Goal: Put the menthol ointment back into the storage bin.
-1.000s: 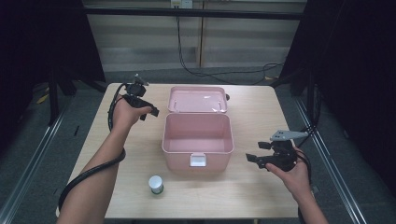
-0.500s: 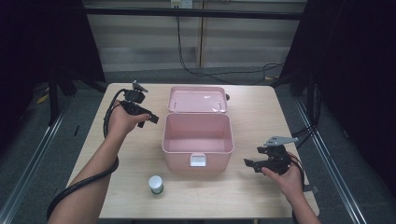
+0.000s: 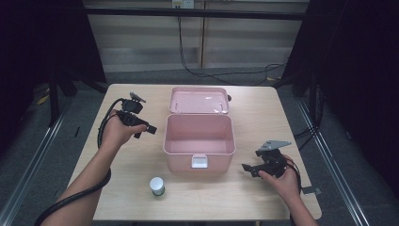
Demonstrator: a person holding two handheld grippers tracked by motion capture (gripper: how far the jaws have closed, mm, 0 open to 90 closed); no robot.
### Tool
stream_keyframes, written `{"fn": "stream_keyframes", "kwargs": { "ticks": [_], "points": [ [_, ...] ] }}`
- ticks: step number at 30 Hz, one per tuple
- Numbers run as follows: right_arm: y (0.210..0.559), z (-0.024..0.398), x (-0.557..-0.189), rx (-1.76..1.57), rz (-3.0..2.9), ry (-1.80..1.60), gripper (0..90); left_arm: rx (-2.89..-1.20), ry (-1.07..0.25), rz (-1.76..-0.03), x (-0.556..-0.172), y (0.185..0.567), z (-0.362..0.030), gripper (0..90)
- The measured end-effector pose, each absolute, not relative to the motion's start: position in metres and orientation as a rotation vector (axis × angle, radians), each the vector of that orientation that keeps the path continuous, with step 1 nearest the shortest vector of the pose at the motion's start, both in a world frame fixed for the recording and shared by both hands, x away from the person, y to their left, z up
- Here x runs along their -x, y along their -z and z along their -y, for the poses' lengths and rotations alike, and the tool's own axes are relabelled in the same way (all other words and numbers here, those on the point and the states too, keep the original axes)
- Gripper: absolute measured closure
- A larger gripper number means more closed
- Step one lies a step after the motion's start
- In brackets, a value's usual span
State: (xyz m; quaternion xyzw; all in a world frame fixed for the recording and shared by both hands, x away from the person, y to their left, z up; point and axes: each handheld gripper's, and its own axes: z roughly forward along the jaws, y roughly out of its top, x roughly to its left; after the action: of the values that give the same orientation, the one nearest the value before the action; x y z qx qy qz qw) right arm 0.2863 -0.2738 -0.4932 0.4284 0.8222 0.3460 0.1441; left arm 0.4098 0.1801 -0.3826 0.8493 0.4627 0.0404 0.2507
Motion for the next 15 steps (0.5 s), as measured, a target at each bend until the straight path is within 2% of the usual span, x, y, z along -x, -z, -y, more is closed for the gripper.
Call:
{"fn": "stream_keyframes", "kwargs": {
  "ticks": [15],
  "points": [
    [0.502, 0.270, -0.287, -1.192, -2.408, -0.964, 14.7, -2.363, -0.070, -1.197, -0.384, 0.398, -0.180, 29.9]
  ]
}}
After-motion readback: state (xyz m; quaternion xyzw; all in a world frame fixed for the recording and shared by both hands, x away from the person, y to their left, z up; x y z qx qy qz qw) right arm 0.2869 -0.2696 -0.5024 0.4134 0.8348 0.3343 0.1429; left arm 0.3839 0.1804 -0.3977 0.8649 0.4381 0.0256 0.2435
